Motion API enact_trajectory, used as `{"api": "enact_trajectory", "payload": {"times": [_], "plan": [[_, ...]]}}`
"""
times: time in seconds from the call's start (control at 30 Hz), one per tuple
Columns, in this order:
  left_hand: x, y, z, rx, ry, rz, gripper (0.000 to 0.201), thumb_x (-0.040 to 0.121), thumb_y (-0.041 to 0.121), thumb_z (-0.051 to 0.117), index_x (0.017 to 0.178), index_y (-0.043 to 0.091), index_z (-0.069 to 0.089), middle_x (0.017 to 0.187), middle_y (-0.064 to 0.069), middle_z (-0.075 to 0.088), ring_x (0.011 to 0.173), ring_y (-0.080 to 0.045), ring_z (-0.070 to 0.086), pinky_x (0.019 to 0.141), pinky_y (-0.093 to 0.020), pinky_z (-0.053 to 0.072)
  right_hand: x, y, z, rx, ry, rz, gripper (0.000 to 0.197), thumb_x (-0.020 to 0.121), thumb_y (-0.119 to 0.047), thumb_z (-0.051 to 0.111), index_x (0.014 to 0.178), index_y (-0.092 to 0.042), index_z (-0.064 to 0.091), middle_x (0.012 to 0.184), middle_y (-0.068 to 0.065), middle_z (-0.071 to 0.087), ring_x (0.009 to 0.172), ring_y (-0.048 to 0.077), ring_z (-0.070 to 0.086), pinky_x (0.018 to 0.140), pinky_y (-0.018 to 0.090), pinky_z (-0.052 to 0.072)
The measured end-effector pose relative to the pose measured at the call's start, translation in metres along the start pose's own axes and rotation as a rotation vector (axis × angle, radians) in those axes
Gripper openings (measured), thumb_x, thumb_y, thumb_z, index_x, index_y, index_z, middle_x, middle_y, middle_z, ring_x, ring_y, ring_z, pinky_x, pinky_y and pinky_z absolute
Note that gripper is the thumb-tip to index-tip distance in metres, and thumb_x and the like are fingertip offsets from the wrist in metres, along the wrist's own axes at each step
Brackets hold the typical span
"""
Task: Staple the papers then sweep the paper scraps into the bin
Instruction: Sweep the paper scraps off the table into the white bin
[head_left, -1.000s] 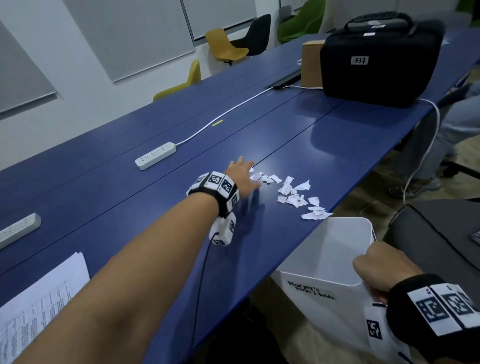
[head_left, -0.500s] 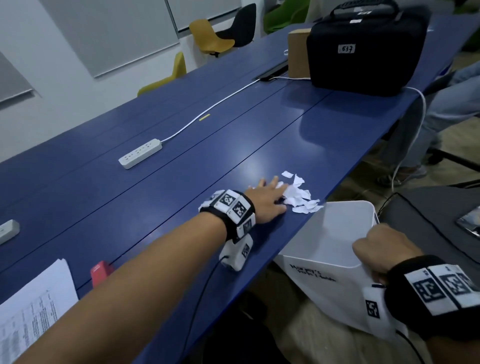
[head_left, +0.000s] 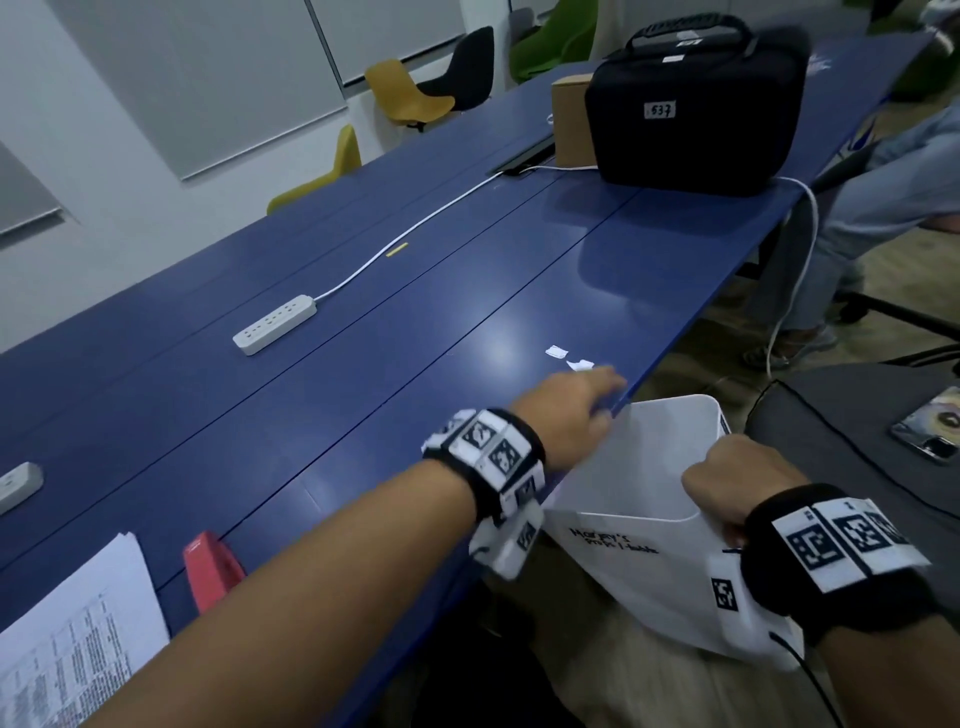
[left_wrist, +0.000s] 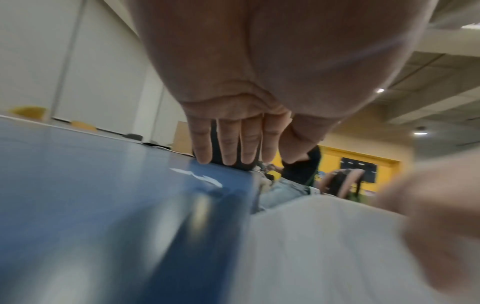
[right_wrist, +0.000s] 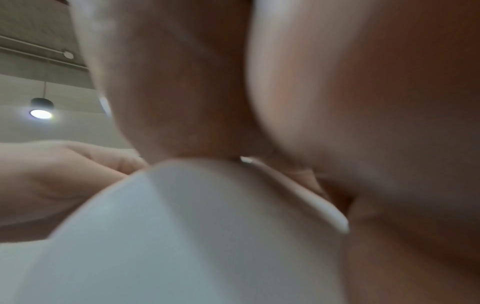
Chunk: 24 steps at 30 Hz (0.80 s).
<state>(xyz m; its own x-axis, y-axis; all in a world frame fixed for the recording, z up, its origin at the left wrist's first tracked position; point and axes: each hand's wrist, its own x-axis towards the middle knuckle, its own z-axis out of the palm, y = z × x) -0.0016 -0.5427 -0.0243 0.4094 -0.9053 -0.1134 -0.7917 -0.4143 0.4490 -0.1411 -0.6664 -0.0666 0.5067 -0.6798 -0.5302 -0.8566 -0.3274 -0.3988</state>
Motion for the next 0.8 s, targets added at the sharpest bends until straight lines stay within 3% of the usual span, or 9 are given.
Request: {"api": "enact_trajectory", "payload": {"times": [0.13,0.23,0.37,0.47,0.53,0.6,0.67,0.73,0.8], "plan": [[0.042,-0.033,-0.019,0.095,-0.023,-0.243,0.059,0.094,0.026,0.051,0.148,0.015,0.031,0.162,-0.009,0.018,0.15,-0.03,0.018,0.116,-0.043,0.029,-0.001,-0.001,-0.001,0.006,0.004,0.009,0.043,0.085,-0.017,0.053,0.121,0.006,0.059,0.093,0.018,0.062,0.064,0.028,0.059,0.048,0.026,0.037],[0.059,-0.045,-0.011,0.178,-0.124,-0.314,0.053,0.089,0.029,0.053,0.139,0.018,0.04,0.151,-0.007,0.033,0.142,-0.035,0.028,0.105,-0.047,0.04,-0.001,-0.001,-0.002,0.01,-0.008,0.007,0.048,0.081,-0.017,0.054,0.122,0.007,0.059,0.082,0.015,0.06,0.065,0.028,0.059,0.048,0.026,0.036],[0.043,-0.029,0.003,0.206,-0.232,-0.149,0.061,0.091,0.022,0.049,0.149,0.02,0.029,0.161,-0.005,0.017,0.149,-0.031,0.015,0.117,-0.052,0.026,0.002,0.003,-0.006,0.024,-0.008,0.007,0.047,0.081,-0.018,0.053,0.121,0.007,0.06,0.081,0.015,0.06,0.067,0.03,0.06,0.05,0.027,0.039],[0.006,-0.002,0.018,0.203,-0.363,0.014,0.062,0.097,0.017,0.043,0.154,0.019,0.02,0.166,-0.003,0.006,0.153,-0.024,0.001,0.123,-0.046,0.005,0.002,0.002,-0.005,0.019,-0.002,0.007,0.05,0.082,-0.018,0.053,0.123,0.008,0.059,0.097,0.02,0.064,0.08,0.034,0.063,0.061,0.031,0.044],[-0.016,0.011,0.028,0.173,-0.407,0.094,0.06,0.1,0.019,0.04,0.155,0.02,0.017,0.166,-0.001,0.007,0.153,-0.019,0.0,0.123,-0.041,0.0,0.001,0.001,-0.004,0.025,0.003,0.008,0.055,0.081,-0.021,0.054,0.127,0.009,0.056,0.111,0.023,0.067,0.093,0.037,0.067,0.07,0.032,0.046],[-0.024,0.011,0.031,0.082,-0.356,0.105,0.057,0.1,0.02,0.041,0.154,0.021,0.021,0.165,0.0,0.013,0.152,-0.017,0.007,0.123,-0.037,0.005,0.001,0.002,-0.002,0.02,0.004,0.001,0.054,0.081,-0.02,0.053,0.126,0.009,0.056,0.112,0.024,0.067,0.097,0.038,0.068,0.07,0.032,0.045],[-0.02,-0.001,0.018,0.001,-0.181,0.069,0.054,0.1,0.02,0.045,0.152,0.02,0.03,0.162,0.0,0.023,0.15,-0.018,0.018,0.122,-0.033,0.013,0.001,0.003,-0.002,0.019,-0.004,-0.017,0.048,0.081,-0.017,0.053,0.121,0.009,0.06,0.094,0.02,0.065,0.085,0.036,0.066,0.062,0.031,0.043],[-0.007,-0.027,-0.006,-0.016,0.019,-0.061,0.053,0.099,0.021,0.048,0.15,0.015,0.034,0.162,-0.005,0.026,0.149,-0.02,0.023,0.121,-0.031,0.017,-0.001,0.002,-0.002,0.008,-0.009,-0.026,0.04,0.083,-0.013,0.052,0.115,0.008,0.062,0.078,0.014,0.057,0.073,0.032,0.06,0.053,0.029,0.038],[0.007,-0.067,-0.034,0.041,0.122,-0.28,0.06,0.099,0.027,0.048,0.152,0.012,0.026,0.164,-0.007,0.015,0.152,-0.023,0.013,0.122,-0.037,0.014,-0.002,0.002,-0.003,0.005,-0.003,-0.018,0.032,0.083,-0.012,0.053,0.108,0.005,0.062,0.077,0.013,0.056,0.07,0.031,0.058,0.052,0.028,0.037]]}}
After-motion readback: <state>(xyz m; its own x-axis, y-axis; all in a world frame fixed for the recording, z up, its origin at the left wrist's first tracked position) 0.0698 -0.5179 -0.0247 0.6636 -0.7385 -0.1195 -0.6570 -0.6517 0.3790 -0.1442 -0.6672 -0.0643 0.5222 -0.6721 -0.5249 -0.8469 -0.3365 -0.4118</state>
